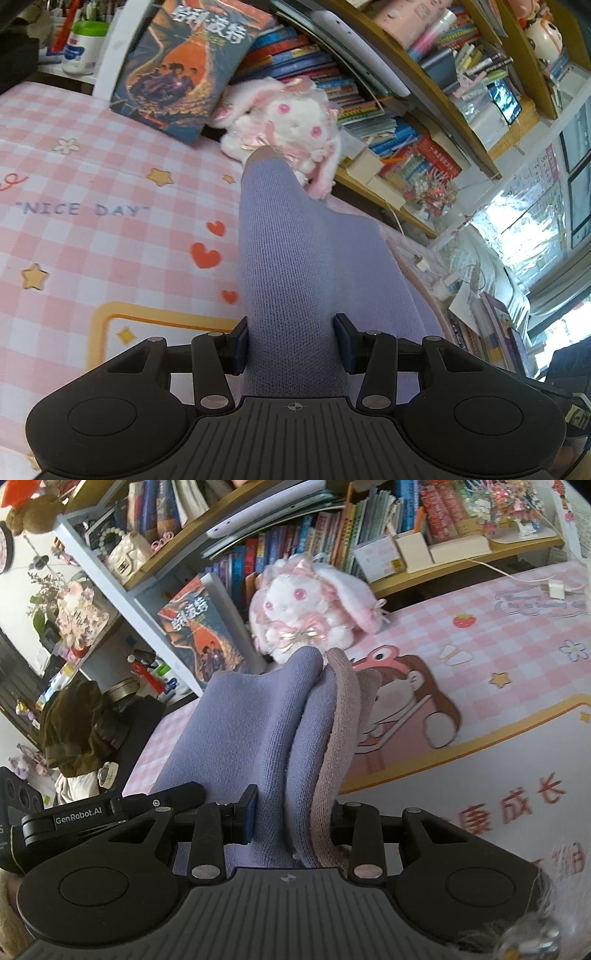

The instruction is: Fold clothes

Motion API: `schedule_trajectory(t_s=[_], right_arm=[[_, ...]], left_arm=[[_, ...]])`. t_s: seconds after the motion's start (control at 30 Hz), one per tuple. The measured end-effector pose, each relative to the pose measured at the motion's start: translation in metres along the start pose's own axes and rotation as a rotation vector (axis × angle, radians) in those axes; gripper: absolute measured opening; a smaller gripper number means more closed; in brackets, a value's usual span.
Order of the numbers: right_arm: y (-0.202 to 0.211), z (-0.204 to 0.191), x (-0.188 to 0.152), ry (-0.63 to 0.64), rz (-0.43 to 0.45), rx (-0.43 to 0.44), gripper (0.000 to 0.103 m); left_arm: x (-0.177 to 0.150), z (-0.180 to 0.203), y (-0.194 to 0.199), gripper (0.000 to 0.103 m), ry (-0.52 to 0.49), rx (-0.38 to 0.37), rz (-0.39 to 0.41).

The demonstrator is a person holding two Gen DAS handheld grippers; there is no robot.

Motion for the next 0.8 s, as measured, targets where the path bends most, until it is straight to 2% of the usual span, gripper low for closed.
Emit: schedule_trajectory(t_s=[0.3,0.53,0.8], right_arm=[[-0.023,-0.034,-0.014,-0.007,-0.007,-0.006,0.031],[-0.046,-0.056,-0.018,0.028,-0.033,-0.015,0.031],[-0.096,-0.077,0.013,0.116,-0.033,-0.004,0.031]], left_arm=[[0.009,-0.038,0.020,0.044,0.007,-0.004,-0.008],[0.018,-0.070,0.023,0.044,0.056,-0.003,-0.004],[0.061,-0.108,-0.002,0.044,0.100,-0.002,0.036]])
Point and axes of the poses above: each gripper's, at about its wrist camera, not at the fingertips, and y roughly against the way its jaws point, z to its right, x to its top, the point moved 8 cm from there along -y, roughly the way its jaws point, and after that the axes turned 5 degrees about -x, right-handed, at the moved point
